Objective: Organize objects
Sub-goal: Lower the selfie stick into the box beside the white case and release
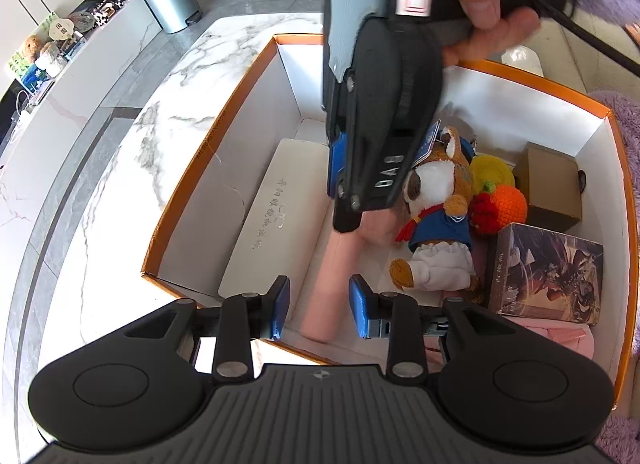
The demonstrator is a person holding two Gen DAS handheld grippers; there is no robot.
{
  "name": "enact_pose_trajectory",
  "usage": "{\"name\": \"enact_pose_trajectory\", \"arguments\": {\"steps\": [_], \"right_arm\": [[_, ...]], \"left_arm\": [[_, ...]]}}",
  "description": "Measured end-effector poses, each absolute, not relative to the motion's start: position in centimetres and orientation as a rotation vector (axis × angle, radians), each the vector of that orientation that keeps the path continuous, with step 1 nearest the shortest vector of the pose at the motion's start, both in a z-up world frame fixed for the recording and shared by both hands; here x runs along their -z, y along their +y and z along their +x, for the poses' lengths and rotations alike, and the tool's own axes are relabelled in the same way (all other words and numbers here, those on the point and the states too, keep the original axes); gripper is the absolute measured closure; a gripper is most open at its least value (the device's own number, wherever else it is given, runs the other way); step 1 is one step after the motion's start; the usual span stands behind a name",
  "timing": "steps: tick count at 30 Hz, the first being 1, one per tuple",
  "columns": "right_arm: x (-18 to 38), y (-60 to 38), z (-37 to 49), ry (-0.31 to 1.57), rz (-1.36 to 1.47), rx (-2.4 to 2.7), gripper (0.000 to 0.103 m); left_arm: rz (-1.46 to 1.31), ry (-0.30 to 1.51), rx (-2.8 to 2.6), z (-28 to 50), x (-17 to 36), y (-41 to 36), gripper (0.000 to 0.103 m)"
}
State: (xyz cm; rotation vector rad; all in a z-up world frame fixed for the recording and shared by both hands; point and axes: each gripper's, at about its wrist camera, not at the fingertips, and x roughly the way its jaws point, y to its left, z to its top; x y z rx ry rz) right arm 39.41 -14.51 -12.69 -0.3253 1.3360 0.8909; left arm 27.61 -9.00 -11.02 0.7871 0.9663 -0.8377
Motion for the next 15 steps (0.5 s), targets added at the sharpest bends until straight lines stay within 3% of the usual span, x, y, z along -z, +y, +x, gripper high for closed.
{"name": "enact_pose_trajectory", "arguments": {"steps": [12,15], "right_arm": [[10.2,-15.6,38.3,1.247,-0.331,-0.824,0.075],[8.5,-15.5,35.2,1.215,-0.348,-0.76,0.075]], "left_arm": [[0.72,0.95,0.758,25.3,8.6,-9.2,0.064],[0.645,0.911,0.687,23.5,7.4,-8.3,0.055]]}}
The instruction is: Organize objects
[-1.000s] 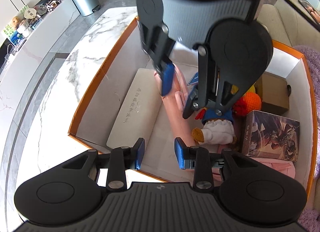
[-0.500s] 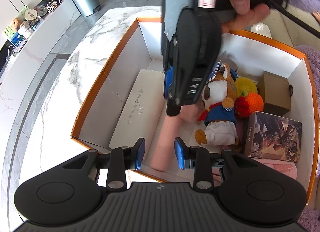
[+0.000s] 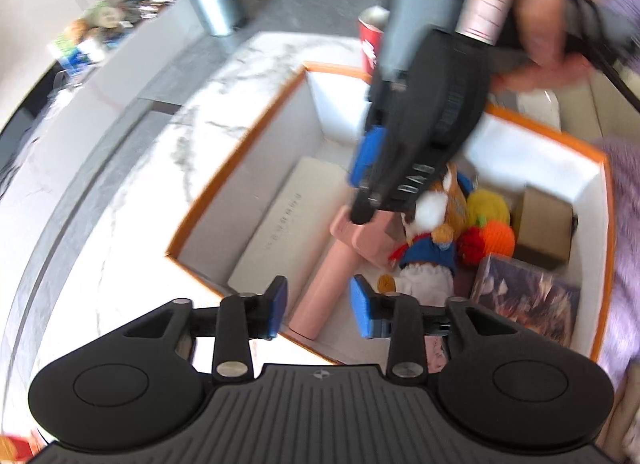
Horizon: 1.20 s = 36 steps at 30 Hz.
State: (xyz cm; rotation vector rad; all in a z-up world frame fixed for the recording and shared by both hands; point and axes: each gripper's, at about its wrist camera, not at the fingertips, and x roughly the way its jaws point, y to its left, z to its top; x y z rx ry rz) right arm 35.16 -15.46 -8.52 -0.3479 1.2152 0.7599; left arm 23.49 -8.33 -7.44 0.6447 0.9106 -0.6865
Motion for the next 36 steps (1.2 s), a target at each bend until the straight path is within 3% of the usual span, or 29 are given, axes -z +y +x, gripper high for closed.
{"name": "enact_pose_trajectory", "arguments": {"steps": [1,5,11,13,23,36], "right_arm": [[7.9,-16.1,34.1,1.203,-0.343,-0.736,0.073],[5.8,-17.5,30.3,1.15,-0.307,-0.63,0.063],[4.4,-19.7,24.9,1.095,-0.187,-0.568,0.054],[4.3,-20.1,23.1,1.064,-0.174,-0.554,0.053],[4.8,-21.1,16.8,0.988,-0.103,-0.477,0.046],[5.4,-21.9,14.8,0.981,-0.078,-0.443,0.043]], "left_arm": [[0.604,0.896,0.655,23.0,7.0,-8.1,0.048],[0.469,0.856,0.508,20.9,6.1,-7.2,0.038],[0.331,0.78,0.307,16.2,4.1,-5.9,0.023],[0.297,0.753,0.244,15.1,3.5,-5.6,0.014],[0.109,0.757,0.069,11.7,3.3,-4.8,0.014],[0.084,0.779,0.046,10.2,4.0,-4.9,0.014]]}}
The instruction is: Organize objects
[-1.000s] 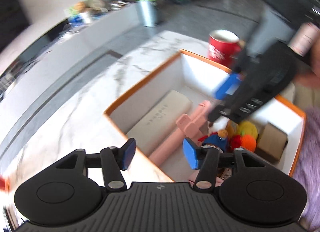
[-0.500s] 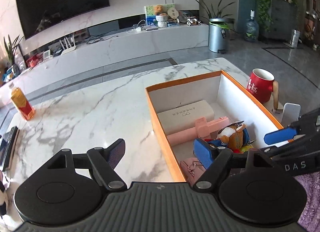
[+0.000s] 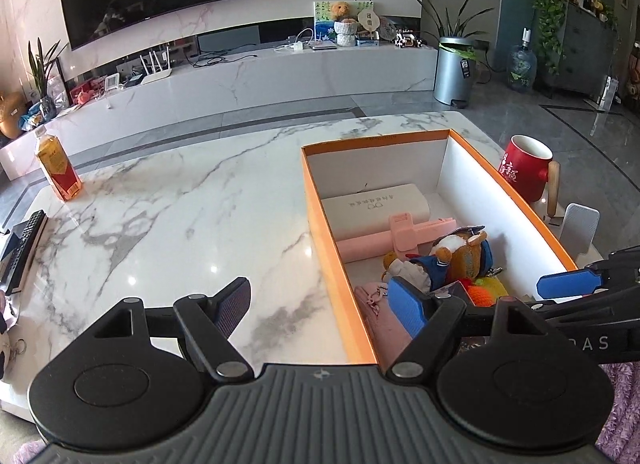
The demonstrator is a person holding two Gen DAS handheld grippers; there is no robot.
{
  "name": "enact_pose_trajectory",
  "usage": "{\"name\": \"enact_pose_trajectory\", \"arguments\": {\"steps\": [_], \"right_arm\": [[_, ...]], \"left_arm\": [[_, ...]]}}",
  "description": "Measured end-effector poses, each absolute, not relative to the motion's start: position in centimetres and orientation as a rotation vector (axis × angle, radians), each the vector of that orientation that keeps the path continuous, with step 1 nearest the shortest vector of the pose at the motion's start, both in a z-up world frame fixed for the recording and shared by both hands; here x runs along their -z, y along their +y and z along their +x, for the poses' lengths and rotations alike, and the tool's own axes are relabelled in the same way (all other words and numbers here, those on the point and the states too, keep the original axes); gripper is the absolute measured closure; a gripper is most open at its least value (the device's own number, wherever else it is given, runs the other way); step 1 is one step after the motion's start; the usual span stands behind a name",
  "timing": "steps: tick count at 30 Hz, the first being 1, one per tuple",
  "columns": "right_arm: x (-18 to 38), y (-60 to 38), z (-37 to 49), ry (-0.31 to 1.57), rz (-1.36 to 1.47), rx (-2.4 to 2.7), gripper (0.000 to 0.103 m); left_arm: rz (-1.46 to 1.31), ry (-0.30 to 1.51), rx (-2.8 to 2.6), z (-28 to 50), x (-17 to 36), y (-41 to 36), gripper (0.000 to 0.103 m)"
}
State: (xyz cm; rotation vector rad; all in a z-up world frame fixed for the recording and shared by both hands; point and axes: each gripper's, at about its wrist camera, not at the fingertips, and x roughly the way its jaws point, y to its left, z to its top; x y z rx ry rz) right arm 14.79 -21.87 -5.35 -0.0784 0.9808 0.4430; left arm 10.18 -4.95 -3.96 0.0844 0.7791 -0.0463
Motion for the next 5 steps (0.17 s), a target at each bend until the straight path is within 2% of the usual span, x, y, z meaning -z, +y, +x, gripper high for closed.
{"name": "enact_pose_trajectory", "arguments": {"steps": [5], "right_arm": [[5.41,-21.91,14.57,0.976,-0.086,-0.446,0.033]], "left_arm": [[0.09,0.775,0.043,9.79,3.84,-5.07,0.013]]}}
